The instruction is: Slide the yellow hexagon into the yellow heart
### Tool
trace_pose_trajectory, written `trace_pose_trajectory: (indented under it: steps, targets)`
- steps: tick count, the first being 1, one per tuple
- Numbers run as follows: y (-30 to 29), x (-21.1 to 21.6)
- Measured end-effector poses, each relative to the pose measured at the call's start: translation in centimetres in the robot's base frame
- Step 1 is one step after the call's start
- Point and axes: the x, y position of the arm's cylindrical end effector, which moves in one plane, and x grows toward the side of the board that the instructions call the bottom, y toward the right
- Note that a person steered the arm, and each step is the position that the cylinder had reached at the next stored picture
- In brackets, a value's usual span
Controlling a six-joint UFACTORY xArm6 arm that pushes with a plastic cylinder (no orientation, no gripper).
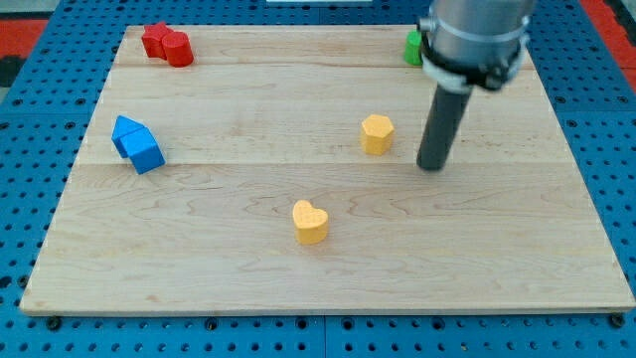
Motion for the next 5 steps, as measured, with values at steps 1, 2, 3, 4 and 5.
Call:
trace_pose_trajectory:
  steps: [1, 2, 3, 4, 5]
  targets:
    - [-0.1, -3.4]
    - [-7.9, 0.9]
    - [-7.2, 0.6]
    - [-7.0, -2.5]
    - [-13.0, -3.4]
